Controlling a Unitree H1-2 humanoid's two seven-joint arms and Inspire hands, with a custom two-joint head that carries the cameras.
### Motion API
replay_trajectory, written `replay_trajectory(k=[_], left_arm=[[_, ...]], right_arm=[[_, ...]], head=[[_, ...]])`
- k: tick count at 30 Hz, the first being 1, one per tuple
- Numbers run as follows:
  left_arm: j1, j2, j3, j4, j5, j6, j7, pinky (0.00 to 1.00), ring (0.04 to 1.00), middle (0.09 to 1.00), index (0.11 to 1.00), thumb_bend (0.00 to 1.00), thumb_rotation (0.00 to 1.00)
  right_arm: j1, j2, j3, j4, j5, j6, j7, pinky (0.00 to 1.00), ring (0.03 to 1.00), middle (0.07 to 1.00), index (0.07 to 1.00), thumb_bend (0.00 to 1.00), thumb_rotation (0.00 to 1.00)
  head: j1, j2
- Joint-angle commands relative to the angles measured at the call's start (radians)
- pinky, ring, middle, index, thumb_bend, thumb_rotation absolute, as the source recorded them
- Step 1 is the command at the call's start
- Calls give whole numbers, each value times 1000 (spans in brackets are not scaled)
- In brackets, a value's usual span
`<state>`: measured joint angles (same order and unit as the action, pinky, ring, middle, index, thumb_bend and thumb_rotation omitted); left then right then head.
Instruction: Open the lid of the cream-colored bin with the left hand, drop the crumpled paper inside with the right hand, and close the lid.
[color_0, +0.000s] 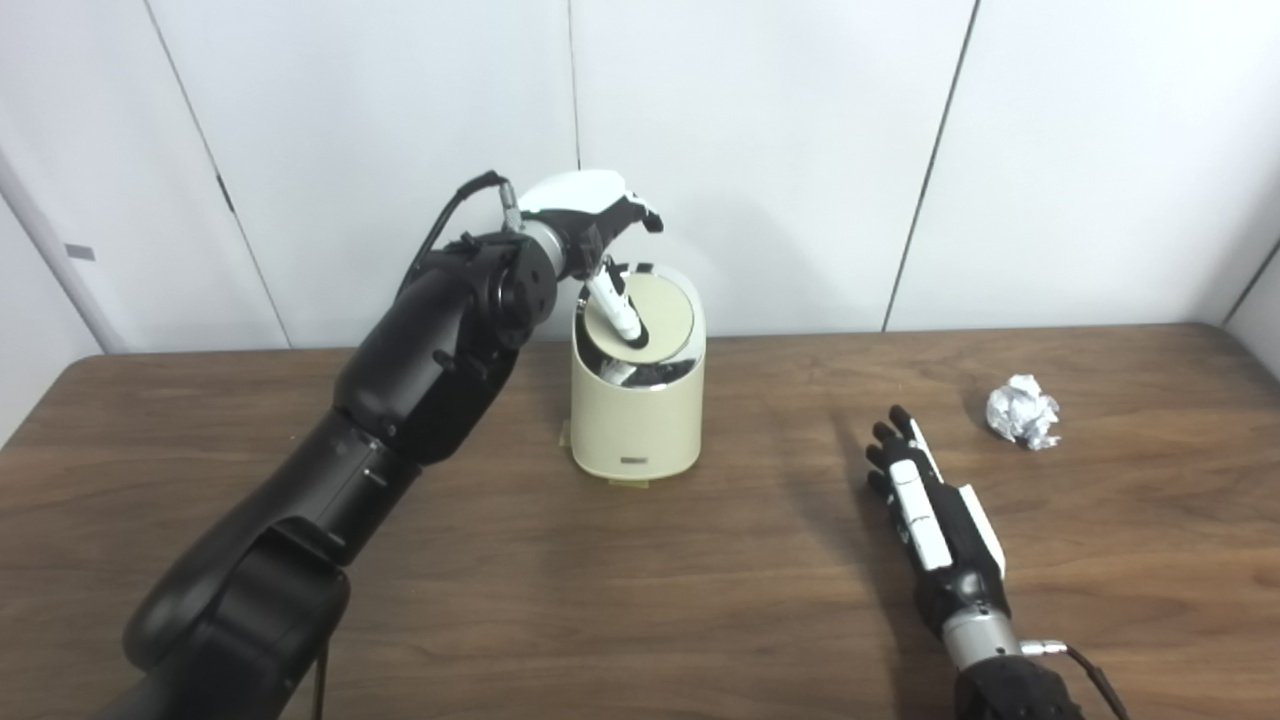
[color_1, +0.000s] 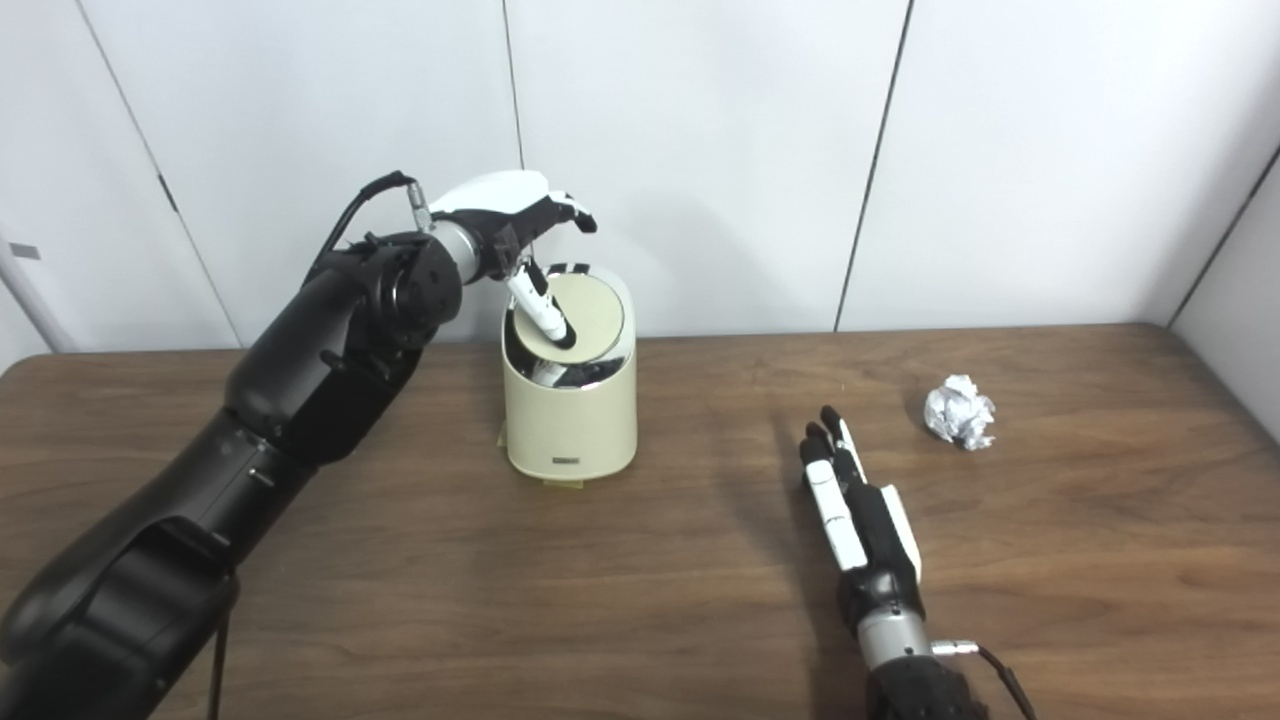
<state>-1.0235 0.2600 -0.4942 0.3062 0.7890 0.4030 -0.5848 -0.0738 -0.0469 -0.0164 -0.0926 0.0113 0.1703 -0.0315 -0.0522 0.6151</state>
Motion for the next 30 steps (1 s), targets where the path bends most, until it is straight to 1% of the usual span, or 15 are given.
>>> replay_trajectory(k=[1, 7, 9, 12, 14, 15, 18, 20, 21, 23, 25, 28, 30], left_arm=[[-57, 7, 8, -33, 16, 0, 18, 895, 995, 991, 925, 913, 114], [-55, 2, 7, -29, 13, -2, 23, 894, 991, 988, 920, 917, 108], [-54, 3, 4, -28, 14, -6, 23, 896, 988, 988, 921, 916, 107], [-50, 7, -12, -25, 28, -24, 32, 938, 982, 975, 922, 916, 102], [-47, 9, -23, -21, 40, -34, 39, 953, 982, 970, 925, 913, 100], [-44, 10, -29, -19, 47, -42, 47, 949, 978, 963, 923, 915, 93], [-37, 17, -70, 1, 103, -84, 96, 905, 961, 945, 914, 931, 100], [-34, 20, -100, 14, 142, -110, 118, 935, 971, 945, 917, 925, 98], [-32, 20, -108, 18, 154, -118, 123, 967, 983, 949, 924, 917, 97], [-25, 19, -126, 23, 180, -134, 136, 992, 996, 953, 930, 920, 93], [-15, 19, -136, 21, 202, -150, 150, 999, 993, 951, 929, 926, 80], [-4, 14, -143, 21, 225, -159, 161, 983, 988, 949, 928, 929, 72], [3, 10, -143, 22, 235, -163, 167, 956, 981, 946, 923, 942, 67]], right_arm=[[-19, 4, 6, -13, 2, 2, 13, 927, 949, 966, 1000, 542, 915], [-19, 7, 6, -16, 4, 7, 14, 929, 946, 965, 1000, 556, 909], [-19, 6, 8, -14, -2, 0, 11, 927, 944, 963, 1000, 556, 904], [-19, 3, 12, -13, -13, -7, 10, 921, 941, 963, 1000, 559, 916], [-20, 5, 8, -11, -3, -10, 14, 922, 946, 968, 1000, 553, 919], [-20, 5, 8, -11, -2, -8, 14, 929, 947, 970, 1000, 545, 899], [-21, 6, 9, -20, -9, 6, 11, 919, 941, 967, 1000, 541, 904], [-22, 6, 8, -18, -6, 6, 13, 922, 945, 967, 1000, 539, 907], [-22, 5, 7, -15, -3, 1, 15, 928, 948, 969, 1000, 540, 905], [-20, 3, 7, -15, -9, -1, 13, 927, 949, 968, 1000, 538, 909], [-18, 2, 9, -23, -18, 7, 9, 924, 950, 967, 1000, 549, 913], [-16, 2, 12, -33, -32, 16, 6, 903, 938, 961, 1000, 555, 929], [-16, 4, 8, -32, -25, 12, 10, 909, 942, 966, 1000, 554, 916]], head=[[-1, 2], [-5, 4], [-4, 5], [-6, 6], [-8, 7], [-8, 7], [-8, 7], [-8, 7], [-8, 7], [-12, 9], [-12, 12], [-12, 14], [-10, 15]])
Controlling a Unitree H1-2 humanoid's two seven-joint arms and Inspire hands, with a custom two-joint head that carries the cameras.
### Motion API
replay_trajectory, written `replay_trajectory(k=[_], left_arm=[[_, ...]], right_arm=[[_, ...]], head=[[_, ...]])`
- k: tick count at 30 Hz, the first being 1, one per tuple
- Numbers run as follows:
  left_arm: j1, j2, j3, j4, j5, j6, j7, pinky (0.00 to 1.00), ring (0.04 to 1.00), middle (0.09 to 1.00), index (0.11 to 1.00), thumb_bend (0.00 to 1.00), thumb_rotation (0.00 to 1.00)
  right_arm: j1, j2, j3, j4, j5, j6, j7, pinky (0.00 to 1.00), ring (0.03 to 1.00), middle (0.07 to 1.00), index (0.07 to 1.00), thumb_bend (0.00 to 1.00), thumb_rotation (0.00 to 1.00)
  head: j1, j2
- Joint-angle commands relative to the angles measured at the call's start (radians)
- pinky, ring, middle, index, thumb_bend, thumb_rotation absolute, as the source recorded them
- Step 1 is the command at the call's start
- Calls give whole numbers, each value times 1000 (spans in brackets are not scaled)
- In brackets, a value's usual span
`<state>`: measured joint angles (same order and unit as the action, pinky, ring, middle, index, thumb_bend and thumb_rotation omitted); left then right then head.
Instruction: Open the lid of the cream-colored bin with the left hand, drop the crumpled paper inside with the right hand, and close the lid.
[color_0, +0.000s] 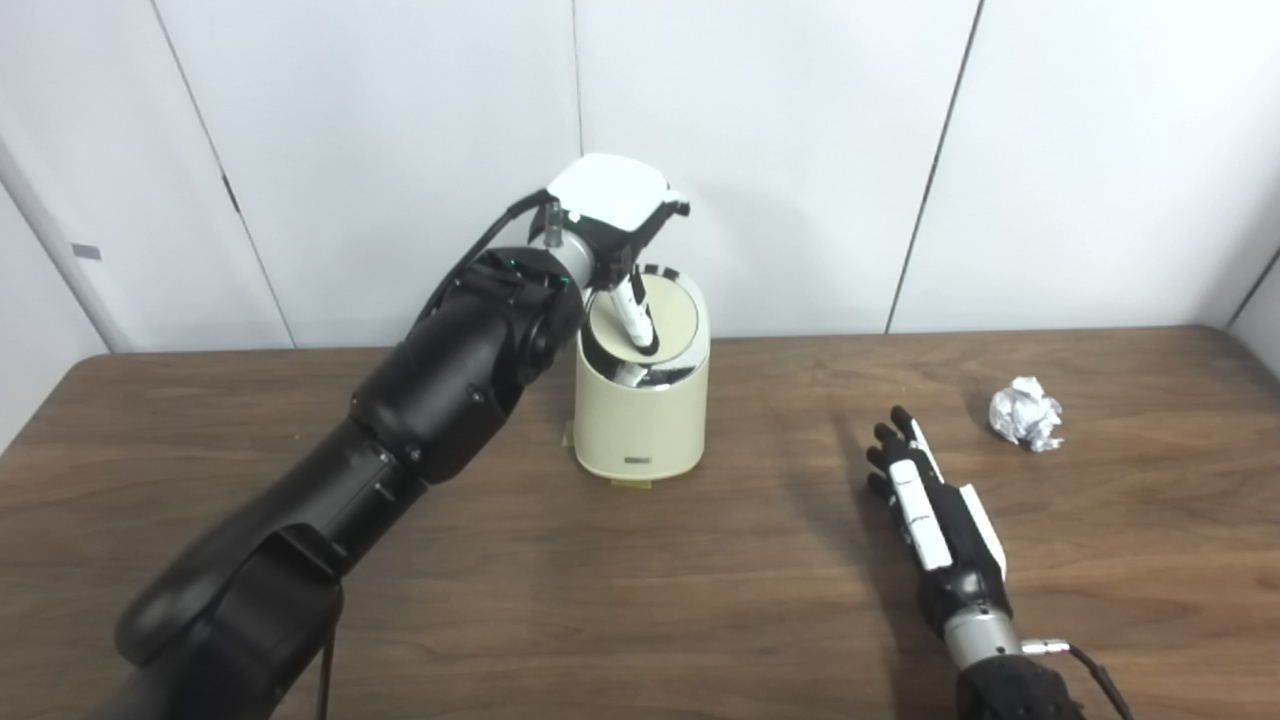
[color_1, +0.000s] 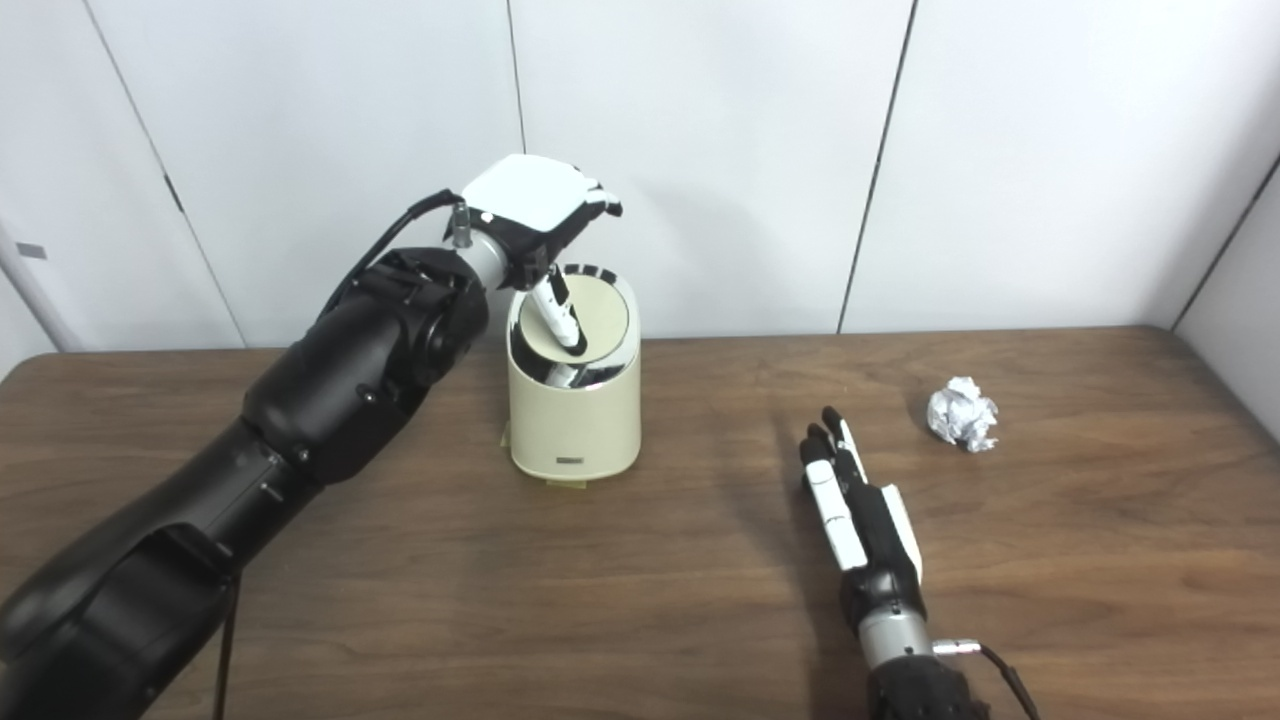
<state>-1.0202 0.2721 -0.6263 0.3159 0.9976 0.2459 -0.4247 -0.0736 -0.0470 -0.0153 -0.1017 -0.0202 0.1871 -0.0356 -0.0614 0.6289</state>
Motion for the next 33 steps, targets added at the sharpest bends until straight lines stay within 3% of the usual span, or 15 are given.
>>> replay_trajectory(k=[1, 6, 17, 20, 23, 27, 33], left_arm=[[2, -3, -8, 14, 25, -9, 8, 951, 979, 945, 922, 944, 66], [-2, -10, 40, 1, -30, 3, -32, 983, 984, 949, 923, 930, 67], [-50, -8, 219, -88, -197, 105, -130, 852, 969, 983, 925, 868, 146], [-51, 4, 257, -107, -231, 101, -108, 797, 946, 959, 910, 847, 206], [-27, 10, 298, -116, -265, 61, -41, 803, 937, 940, 901, 804, 235], [19, -16, 388, -134, -343, 63, 50, 765, 888, 909, 890, 767, 236], [98, -21, 458, -187, -417, 73, 123, 752, 882, 914, 899, 622, 464]], right_arm=[[-17, 4, 6, -22, 10, -6, 16, 910, 942, 966, 1000, 554, 912], [-20, 10, 0, -14, 23, -14, 14, 924, 947, 967, 1000, 551, 896], [-25, 1, 3, -2, 21, -24, 20, 919, 942, 967, 1000, 547, 905], [-28, 5, -3, 2, 36, -19, 22, 928, 943, 967, 1000, 574, 915], [-26, 11, -5, 4, 40, -16, 15, 934, 949, 965, 1000, 583, 931], [-22, 12, -1, 1, 31, -14, 8, 927, 953, 966, 1000, 582, 957], [-19, 7, -2, -9, 31, -6, 10, 928, 950, 966, 1000, 578, 966]], head=[[-1, 1], [-1, 2], [1, -10], [3, -12], [2, -12], [-2, -12], [-6, -11]])
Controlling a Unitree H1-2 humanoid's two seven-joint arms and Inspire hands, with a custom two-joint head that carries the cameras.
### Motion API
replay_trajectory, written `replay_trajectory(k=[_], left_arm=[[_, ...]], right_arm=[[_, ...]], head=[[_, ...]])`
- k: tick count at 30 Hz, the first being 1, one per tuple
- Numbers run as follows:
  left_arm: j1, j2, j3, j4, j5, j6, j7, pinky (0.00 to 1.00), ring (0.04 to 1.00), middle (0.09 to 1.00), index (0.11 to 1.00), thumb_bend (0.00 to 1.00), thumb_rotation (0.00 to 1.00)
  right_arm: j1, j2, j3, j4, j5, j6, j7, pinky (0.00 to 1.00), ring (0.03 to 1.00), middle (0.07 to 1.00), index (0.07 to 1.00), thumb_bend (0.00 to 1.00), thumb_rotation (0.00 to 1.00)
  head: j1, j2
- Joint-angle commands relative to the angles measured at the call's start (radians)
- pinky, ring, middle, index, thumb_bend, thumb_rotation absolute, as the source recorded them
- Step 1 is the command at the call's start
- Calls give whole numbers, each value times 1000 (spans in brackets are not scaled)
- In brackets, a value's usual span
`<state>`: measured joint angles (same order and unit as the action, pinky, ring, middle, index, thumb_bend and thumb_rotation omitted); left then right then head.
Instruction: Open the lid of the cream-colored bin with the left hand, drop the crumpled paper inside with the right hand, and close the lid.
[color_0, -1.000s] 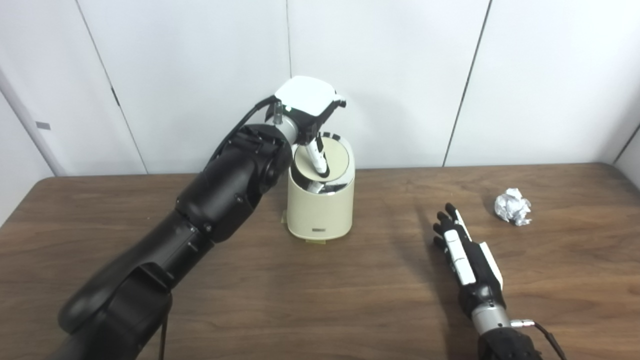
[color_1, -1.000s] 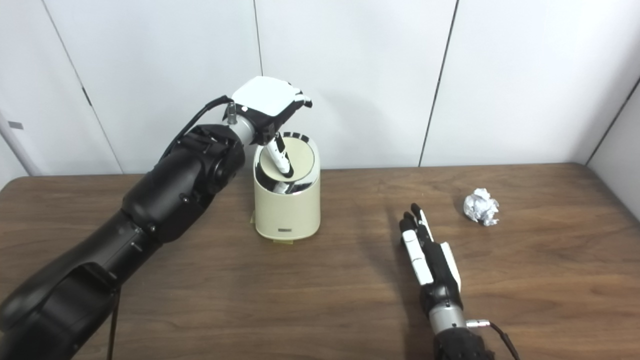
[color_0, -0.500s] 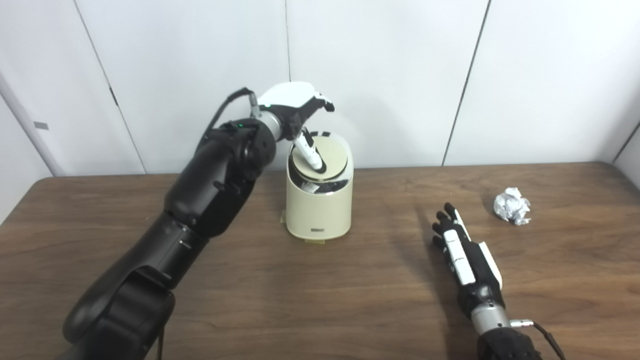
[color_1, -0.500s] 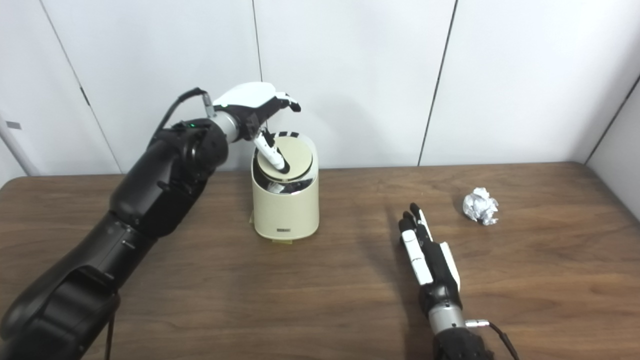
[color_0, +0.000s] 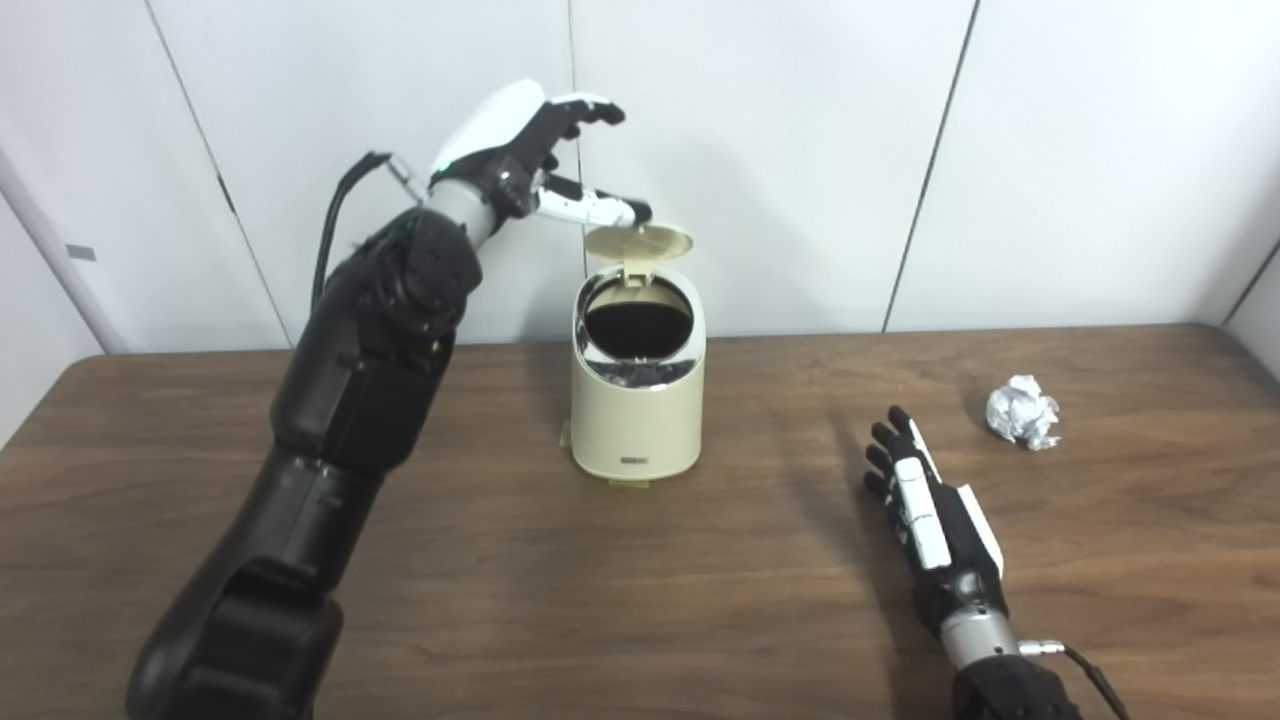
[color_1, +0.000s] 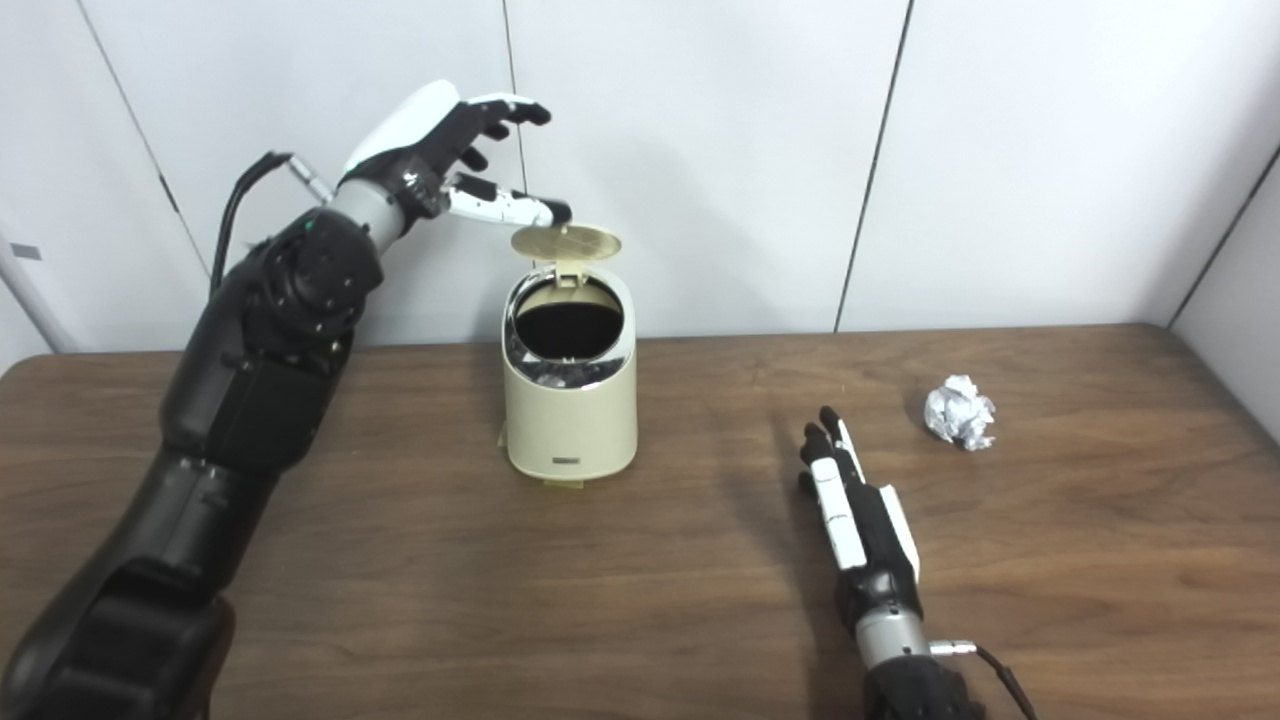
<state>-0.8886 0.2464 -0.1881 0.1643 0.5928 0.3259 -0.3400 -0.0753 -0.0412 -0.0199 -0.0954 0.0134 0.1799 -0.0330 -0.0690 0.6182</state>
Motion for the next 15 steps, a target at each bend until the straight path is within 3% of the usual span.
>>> replay_trajectory(k=[1, 4, 7, 9, 15], left_arm=[[-20, 4, 29, -47, -24, 1, 43, 751, 883, 918, 907, 607, 481], [47, -24, 104, -98, -135, 17, 57, 775, 868, 888, 917, 540, 558], [112, -38, 156, -142, -211, 29, 66, 876, 932, 933, 939, 526, 729], [166, -38, 184, -174, -254, -2, 83, 901, 957, 953, 945, 511, 812], [310, -39, 243, -291, -365, 29, 97, 948, 966, 963, 962, 488, 873]], right_arm=[[-16, 0, 2, -16, -2, 0, 8, 927, 950, 966, 1000, 575, 966], [-15, 5, -10, -12, 18, -12, 8, 929, 952, 965, 1000, 578, 938], [-18, 10, -17, -16, 21, -6, 2, 922, 945, 958, 996, 582, 915], [-22, 9, -19, -16, 24, -7, 4, 924, 951, 962, 999, 579, 924], [-25, 10, -32, -34, 55, -3, 10, 941, 967, 972, 996, 605, 902]], head=[[3, 1], [4, 4], [2, 7], [5, 8], [9, 13]])
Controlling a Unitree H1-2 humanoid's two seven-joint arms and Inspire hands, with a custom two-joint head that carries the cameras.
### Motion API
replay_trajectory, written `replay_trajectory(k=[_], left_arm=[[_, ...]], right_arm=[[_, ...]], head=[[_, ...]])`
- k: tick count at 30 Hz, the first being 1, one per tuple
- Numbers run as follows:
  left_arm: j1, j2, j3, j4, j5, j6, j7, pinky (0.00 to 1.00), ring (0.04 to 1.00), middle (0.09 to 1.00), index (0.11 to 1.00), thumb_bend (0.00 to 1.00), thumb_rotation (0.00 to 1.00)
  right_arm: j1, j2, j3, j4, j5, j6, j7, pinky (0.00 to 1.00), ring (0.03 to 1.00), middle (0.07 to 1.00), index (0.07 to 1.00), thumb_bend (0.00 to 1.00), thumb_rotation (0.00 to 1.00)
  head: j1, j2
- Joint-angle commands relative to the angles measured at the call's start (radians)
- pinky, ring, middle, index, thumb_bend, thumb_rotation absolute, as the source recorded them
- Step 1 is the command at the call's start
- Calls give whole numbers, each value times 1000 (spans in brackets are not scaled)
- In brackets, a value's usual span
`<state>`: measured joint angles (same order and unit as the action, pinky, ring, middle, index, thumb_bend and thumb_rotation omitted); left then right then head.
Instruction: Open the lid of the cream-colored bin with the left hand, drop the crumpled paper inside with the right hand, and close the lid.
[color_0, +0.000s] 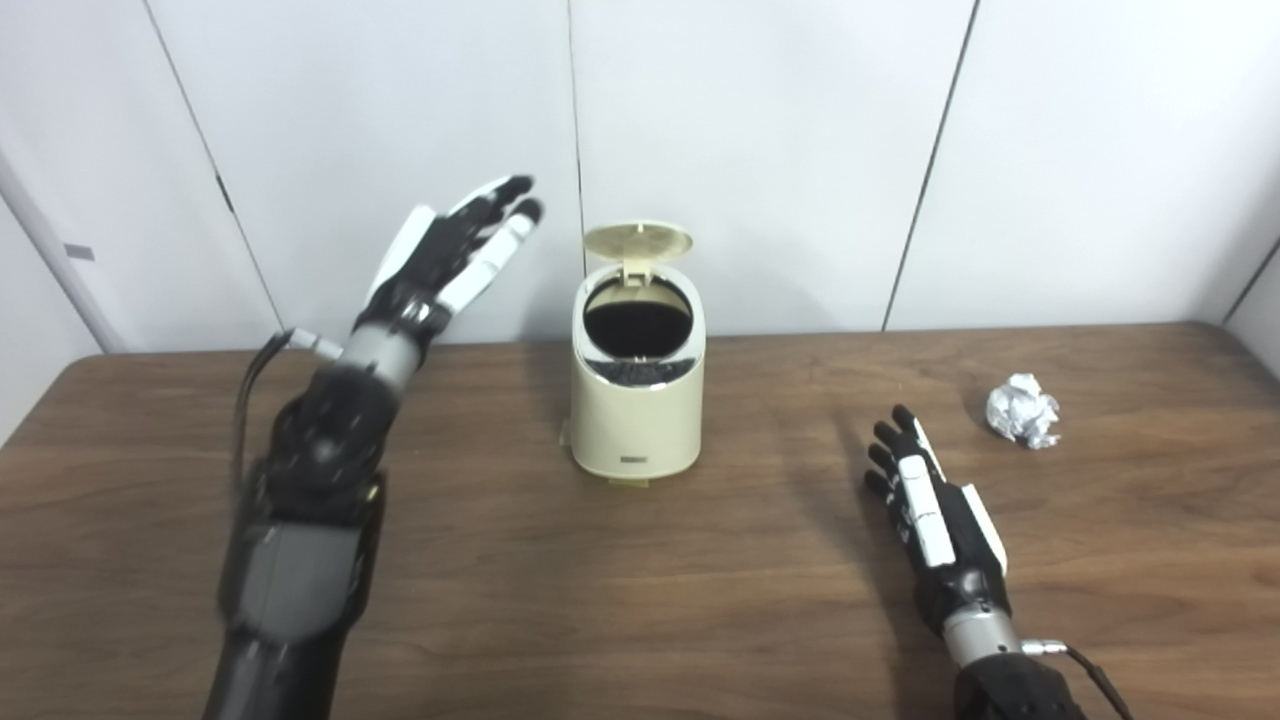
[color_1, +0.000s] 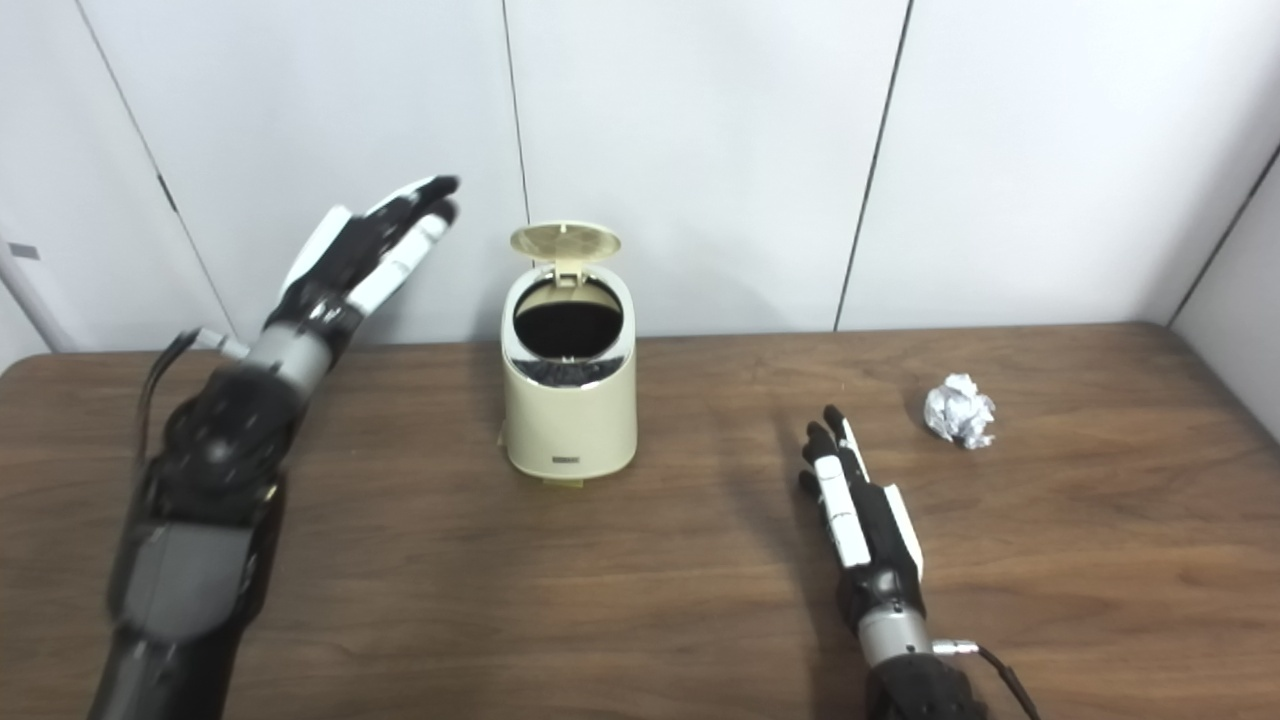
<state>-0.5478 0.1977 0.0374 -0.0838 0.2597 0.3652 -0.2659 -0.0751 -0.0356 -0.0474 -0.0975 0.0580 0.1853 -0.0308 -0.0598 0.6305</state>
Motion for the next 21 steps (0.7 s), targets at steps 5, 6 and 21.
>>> replay_trajectory(k=[5, 6, 21], left_arm=[[83, -4, 44, -94, -102, -7, 35, 994, 991, 976, 969, 542, 951], [102, -14, 48, -104, -114, 2, 45, 998, 995, 980, 974, 551, 964], [348, -68, 86, -189, -226, -4, 122, 995, 989, 980, 985, 509, 999]], right_arm=[[-28, -11, -11, -54, 21, -2, 15, 942, 971, 974, 1000, 585, 900], [-29, -15, -13, -55, 20, -3, 16, 940, 967, 973, 1000, 577, 896], [-90, -148, -35, -96, -25, 18, 43, 909, 950, 975, 975, 603, 716]], head=[[-6, 5], [-8, 6], [-80, 24]])
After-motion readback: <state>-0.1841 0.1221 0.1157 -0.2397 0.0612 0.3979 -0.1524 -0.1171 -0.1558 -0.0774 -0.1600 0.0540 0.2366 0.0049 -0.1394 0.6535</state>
